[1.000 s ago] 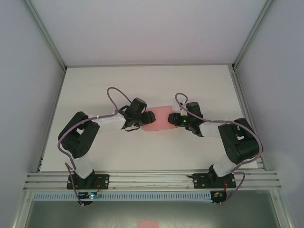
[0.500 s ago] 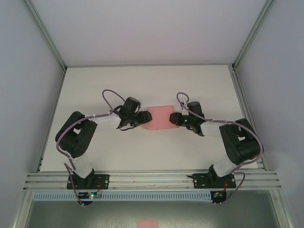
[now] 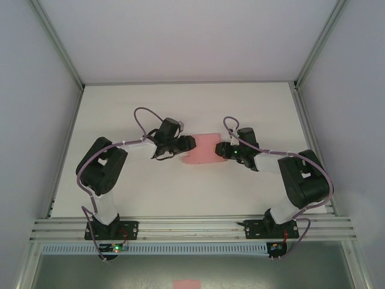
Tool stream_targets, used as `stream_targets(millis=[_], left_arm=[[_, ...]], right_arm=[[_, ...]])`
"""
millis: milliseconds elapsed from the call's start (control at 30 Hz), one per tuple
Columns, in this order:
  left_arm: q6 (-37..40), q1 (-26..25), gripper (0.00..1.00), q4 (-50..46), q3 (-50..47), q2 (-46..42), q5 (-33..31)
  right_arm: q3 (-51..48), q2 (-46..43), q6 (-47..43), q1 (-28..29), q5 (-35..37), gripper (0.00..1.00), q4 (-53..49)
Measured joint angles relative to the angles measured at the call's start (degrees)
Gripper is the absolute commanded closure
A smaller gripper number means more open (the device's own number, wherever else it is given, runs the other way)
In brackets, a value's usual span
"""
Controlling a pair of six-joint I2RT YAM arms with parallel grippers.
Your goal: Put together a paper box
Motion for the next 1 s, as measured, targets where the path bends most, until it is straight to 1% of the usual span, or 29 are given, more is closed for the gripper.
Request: stream_targets(millis=[67,100,133,167,200,233,300,367,500,567,667,767,867,1000], left_arm=[[0.28,0.17,0.81,-0.07,0.13,0.42,0.13],[0.42,0.2,0.84,-0.09,0.28,0.39,0.04],[0.61,0.22,0.87,-0.09,0.31,0.42,0.22],[0.63,0.22,0.89,-0.07,0.33,0.39,0.33],[0.61,0.26,0.9,0.09,0.26,0.37,0.57],[0.52,0.33,0.9,0.74,-0.02,0.35,0.96],[0.17,0.63,0.91,2.89,-1.4,0.24,1.77],[-0.37,1.29,0.92,5.66,-3.04,0.13,3.3],[-3.23,3.91,0.92,14.93,-8.22,0.13,8.59],[-4.79,5.31,0.92,19.89,-10.88,0.17,11.1],[-6.32,6.49,0.92,24.7,-13.27,0.48,13.62],[-6.45,6.8,0.92,25.09,-13.46,0.48,14.29],[-6.12,6.8,0.93,25.09,-13.46,0.48,14.27],[-6.08,6.8,0.93,25.16,-13.46,0.55,14.32]], right_arm=[[0.02,-0.02,-0.09,-0.26,0.04,0.64,-0.15],[0.04,-0.09,-0.13,-0.57,0.0,0.6,-0.22],[0.04,-0.44,-0.13,-0.98,-0.13,0.54,-0.61],[0.02,-0.81,-0.15,-1.38,-0.26,0.49,-1.29],[0.0,-1.53,-0.26,-1.75,-0.66,0.48,-2.36],[-0.04,-2.4,-0.48,-2.16,-0.94,0.44,-3.67],[-0.24,-4.9,-0.44,-3.21,-1.38,0.29,-6.45],[-0.15,-7.82,-1.07,-3.89,-1.75,0.19,-9.03],[0.9,-13.64,-1.64,-4.48,-2.75,0.07,-13.94],[1.03,-15.52,-1.55,-4.48,-3.98,0.05,-15.08],[1.05,-16.0,-1.22,-4.48,-5.99,0.05,-16.52],[1.36,-14.45,-0.5,-4.5,-8.57,0.05,-17.44],[3.41,-10.49,1.05,-4.5,-11.67,0.06,-17.57],[6.1,-4.68,3.56,-4.5,-15.34,0.07,-14.58]])
